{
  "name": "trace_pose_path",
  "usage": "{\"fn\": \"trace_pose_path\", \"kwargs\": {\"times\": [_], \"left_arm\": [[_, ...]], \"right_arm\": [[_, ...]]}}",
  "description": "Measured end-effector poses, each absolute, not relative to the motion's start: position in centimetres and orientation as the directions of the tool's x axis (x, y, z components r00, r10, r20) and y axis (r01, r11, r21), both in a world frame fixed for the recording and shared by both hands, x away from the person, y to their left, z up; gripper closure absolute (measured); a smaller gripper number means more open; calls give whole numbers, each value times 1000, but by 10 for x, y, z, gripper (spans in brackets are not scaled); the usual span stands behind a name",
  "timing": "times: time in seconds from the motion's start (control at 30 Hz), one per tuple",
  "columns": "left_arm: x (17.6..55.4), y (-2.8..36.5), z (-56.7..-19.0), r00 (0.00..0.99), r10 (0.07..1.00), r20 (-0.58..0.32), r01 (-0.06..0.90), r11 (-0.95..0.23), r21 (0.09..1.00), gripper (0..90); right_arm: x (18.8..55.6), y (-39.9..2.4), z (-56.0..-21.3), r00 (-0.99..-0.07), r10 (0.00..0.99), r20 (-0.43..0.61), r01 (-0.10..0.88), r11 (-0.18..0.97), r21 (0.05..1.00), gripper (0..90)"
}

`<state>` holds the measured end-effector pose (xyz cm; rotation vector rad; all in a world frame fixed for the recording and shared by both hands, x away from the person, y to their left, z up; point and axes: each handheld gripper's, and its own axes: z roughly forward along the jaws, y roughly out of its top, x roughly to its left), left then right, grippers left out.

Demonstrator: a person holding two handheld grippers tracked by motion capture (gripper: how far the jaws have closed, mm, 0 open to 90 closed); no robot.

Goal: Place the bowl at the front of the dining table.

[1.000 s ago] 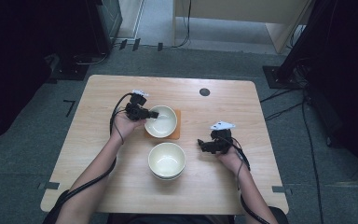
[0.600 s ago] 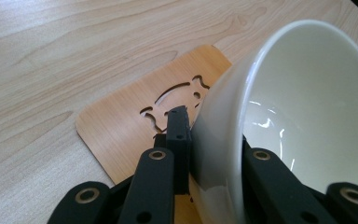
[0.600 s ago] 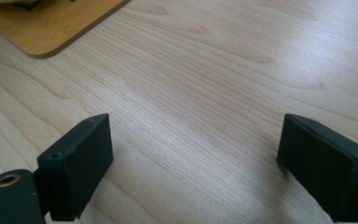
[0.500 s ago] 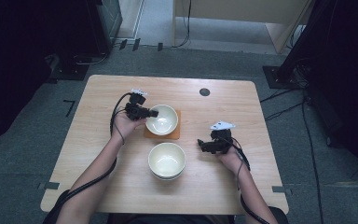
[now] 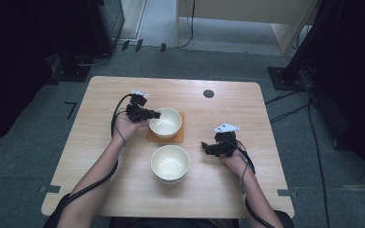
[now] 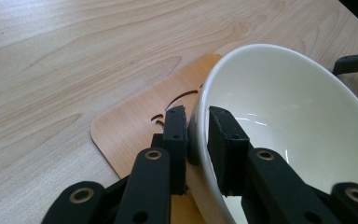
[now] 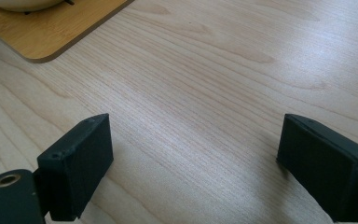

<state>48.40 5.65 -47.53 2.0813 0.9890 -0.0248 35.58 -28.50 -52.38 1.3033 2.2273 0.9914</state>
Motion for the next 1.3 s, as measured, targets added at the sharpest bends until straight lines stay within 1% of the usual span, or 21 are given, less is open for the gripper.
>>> {"fn": "trace_pose_path", "kwargs": {"times": [0.07,0.13,0.23,0.33,0.43,0.57,0.67,0.83,1.3], "left_arm": [[483,57,-473,697,638,-326,646,-362,672,739],[482,58,-471,699,636,-325,642,-359,678,687],[480,58,-470,707,636,-310,635,-377,674,654],[477,59,-468,708,628,-323,639,-376,671,581],[471,61,-465,713,627,-314,632,-381,674,523],[467,62,-460,709,617,-342,643,-366,673,470],[463,61,-457,712,620,-329,639,-378,670,433],[459,63,-456,710,624,-327,642,-383,664,409],[449,73,-454,700,627,-342,657,-377,653,393]], "right_arm": [[356,-285,-524,-502,865,29,600,323,731,96],[356,-285,-524,-502,864,29,600,324,731,96],[355,-285,-524,-504,864,28,599,326,731,96],[355,-285,-524,-505,863,28,600,328,730,96],[355,-285,-524,-505,862,27,598,328,731,96],[355,-285,-524,-506,862,29,599,327,730,96],[355,-285,-524,-506,862,27,599,328,731,95],[355,-285,-524,-507,862,28,599,329,731,93],[355,-285,-524,-509,860,29,598,330,730,86]]}}
